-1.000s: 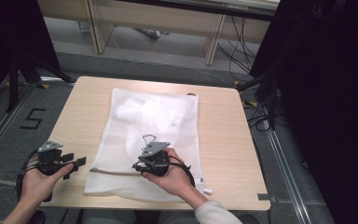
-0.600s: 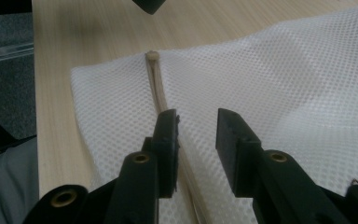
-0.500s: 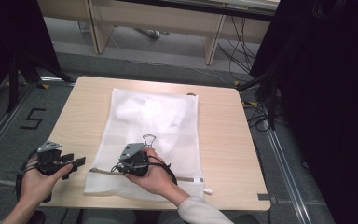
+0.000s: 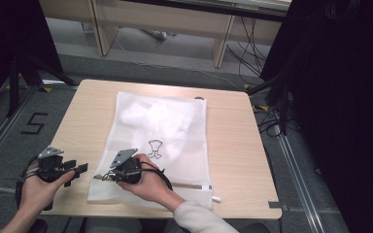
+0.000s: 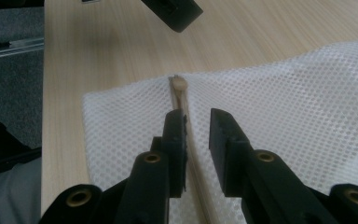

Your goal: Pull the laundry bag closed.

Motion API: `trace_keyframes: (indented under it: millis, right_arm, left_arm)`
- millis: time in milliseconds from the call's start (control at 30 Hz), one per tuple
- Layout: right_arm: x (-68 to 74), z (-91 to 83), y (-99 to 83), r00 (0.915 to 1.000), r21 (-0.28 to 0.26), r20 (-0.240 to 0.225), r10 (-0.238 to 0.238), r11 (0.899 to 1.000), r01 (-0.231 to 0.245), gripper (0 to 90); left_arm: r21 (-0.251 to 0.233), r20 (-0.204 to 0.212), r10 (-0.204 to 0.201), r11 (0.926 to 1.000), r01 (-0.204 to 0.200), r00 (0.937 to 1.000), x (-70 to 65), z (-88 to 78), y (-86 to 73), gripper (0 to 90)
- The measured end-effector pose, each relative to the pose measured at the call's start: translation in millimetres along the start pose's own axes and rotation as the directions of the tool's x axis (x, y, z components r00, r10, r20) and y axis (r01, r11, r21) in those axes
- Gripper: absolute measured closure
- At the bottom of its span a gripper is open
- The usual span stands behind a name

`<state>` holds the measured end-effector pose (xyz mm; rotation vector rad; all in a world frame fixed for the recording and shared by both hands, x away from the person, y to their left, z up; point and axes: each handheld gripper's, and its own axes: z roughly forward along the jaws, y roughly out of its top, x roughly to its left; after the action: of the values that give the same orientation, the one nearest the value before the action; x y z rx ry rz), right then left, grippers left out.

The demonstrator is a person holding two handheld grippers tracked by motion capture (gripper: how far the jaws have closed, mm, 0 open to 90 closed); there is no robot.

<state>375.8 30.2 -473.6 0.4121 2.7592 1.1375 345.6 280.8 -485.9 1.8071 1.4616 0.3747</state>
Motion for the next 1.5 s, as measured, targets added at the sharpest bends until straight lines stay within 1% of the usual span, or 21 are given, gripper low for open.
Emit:
trace_keyframes:
  millis: [67, 133, 500, 567, 633, 733, 767, 900, 1000, 1033, 1100, 1167, 1200, 1233, 1267, 1300, 1333, 1367, 1400, 1433, 1500]
  right_arm:
    - [1.5, 5.6, 4.0, 0.9999, -0.005, -0.011, 0.013, 1.000, -0.013, 76.8]
    - [1.5, 10.5, 7.0, 0.9998, -0.011, -0.016, 0.010, 1.000, -0.010, 76.8]
    - [2.7, 36.7, 20.8, 0.9990, 0.020, -0.042, 0.015, 1.000, -0.014, 76.6]
    - [2.0, 38.6, 22.5, 0.9988, 0.037, -0.046, 0.017, 0.999, -0.015, 76.5]
    - [1.8, 40.7, 22.5, 0.9987, 0.030, -0.046, 0.021, 0.999, -0.020, 76.5]
    - [-0.2, 44.2, 23.1, 0.9988, 0.051, -0.045, 0.019, 0.999, -0.017, 76.1]
    - [-0.1, 45.2, 23.1, 0.9985, 0.056, -0.045, 0.033, 0.998, -0.031, 76.0]
    - [-1.9, 48.8, 24.2, 0.9979, 0.058, -0.059, 0.027, 0.998, -0.024, 76.2]
    - [-1.1, 51.5, 24.5, 0.9983, 0.069, -0.055, 0.020, 0.998, -0.016, 77.6]
    - [-1.4, 52.9, 24.6, 0.9977, 0.078, -0.065, 0.020, 0.997, -0.015, 80.3]
    - [-0.2, 54.3, 24.5, 0.9974, 0.079, -0.068, 0.023, 0.997, -0.018, 81.3]
    - [0.0, 53.9, 24.8, 0.9975, 0.078, -0.068, 0.018, 0.997, -0.013, 81.5]
    - [-0.2, 54.0, 25.3, 0.9973, 0.070, -0.072, 0.014, 0.997, -0.009, 81.5]
    - [-0.5, 53.1, 25.9, 0.9970, 0.073, -0.073, 0.024, 0.997, -0.019, 81.6]
    - [-1.5, 50.1, 27.5, 0.9966, 0.063, -0.076, 0.033, 0.998, -0.028, 81.6]
    - [-2.5, 47.8, 28.9, 0.9964, 0.060, -0.077, 0.035, 0.998, -0.031, 81.6]
    - [-2.5, 47.8, 28.9, 0.9964, 0.060, -0.077, 0.035, 0.998, -0.031, 81.6]
    - [-4.4, 43.2, 32.0, 0.9957, 0.050, -0.080, 0.046, 0.998, -0.042, 81.7]
    - [-5.4, 41.5, 33.5, 0.9959, 0.043, -0.079, 0.044, 0.998, -0.041, 81.7]
    - [-5.4, 41.5, 33.5, 0.9959, 0.043, -0.079, 0.044, 0.998, -0.041, 81.7]
    - [-6.3, 37.9, 36.3, 0.9957, 0.030, -0.078, 0.049, 0.998, -0.047, 81.7]
  left_arm:
    - [-0.011, -0.007, -0.006, 0.9999, 0.006, 1.0000, -0.6, 0.0, -0.2, 46.9]
    - [-0.011, -0.007, -0.004, 0.9999, 0.004, 1.0000, -0.4, -0.4, -0.1, 47.1]
    - [-0.002, -0.005, 0.001, 1.0000, -0.001, 1.0000, -0.2, -0.5, -0.7, 48.3]
    - [-0.007, -0.006, -0.003, 1.0000, 0.003, 1.0000, -0.3, -0.2, -0.7, 48.5]
    - [-0.007, -0.005, -0.004, 1.0000, 0.004, 1.0000, -0.2, -0.1, -0.8, 48.5]
    - [-0.006, -0.005, -0.003, 1.0000, 0.003, 1.0000, -0.2, -0.2, -0.8, 48.7]
    - [-0.007, -0.004, -0.005, 1.0000, 0.005, 1.0000, -0.2, -0.1, -0.9, 48.7]
    - [-0.009, -0.001, -0.012, 0.9999, 0.012, 0.9999, -0.8, 0.7, -1.0, 49.0]
    - [-0.014, 0.003, -0.014, 0.9998, 0.014, 0.9999, -0.3, 0.7, -1.4, 49.1]
    - [-0.015, 0.005, -0.016, 0.9998, 0.016, 0.9999, -0.2, 0.5, -1.6, 49.2]
    - [-0.014, 0.003, -0.016, 0.9998, 0.016, 0.9999, -0.1, -1.0, -1.8, 49.2]
    - [-0.006, 0.014, -0.010, 0.9999, 0.010, 0.9999, 0.7, -3.8, -2.0, 49.2]
    - [-0.021, 0.021, -0.028, 0.9994, 0.028, 0.9994, -0.2, -4.0, -2.7, 49.2]
    - [-0.024, 0.030, -0.033, 0.9991, 0.034, 0.9990, 0.2, -4.8, -3.1, 49.2]
    - [-0.009, 0.030, -0.020, 0.9998, 0.020, 0.9994, 2.0, -6.7, -3.7, 48.9]
    - [-0.022, 0.046, -0.048, 0.9985, 0.049, 0.9978, 1.0, -6.4, -4.8, 48.7]
    - [-0.022, 0.046, -0.048, 0.9985, 0.049, 0.9978, 1.0, -6.4, -4.8, 48.6]
    - [-0.006, 0.050, -0.031, 0.9995, 0.031, 0.9983, 2.9, -8.4, -4.7, 48.2]
    - [-0.025, 0.057, -0.061, 0.9977, 0.063, 0.9965, 0.5, -8.1, -4.7, 47.8]
    - [-0.033, 0.058, -0.066, 0.9971, 0.068, 0.9961, -0.1, -8.7, -4.7, 47.8]
    - [-0.042, 0.090, -0.067, 0.9966, 0.071, 0.9937, 1.1, -8.8, -4.5, 46.4]
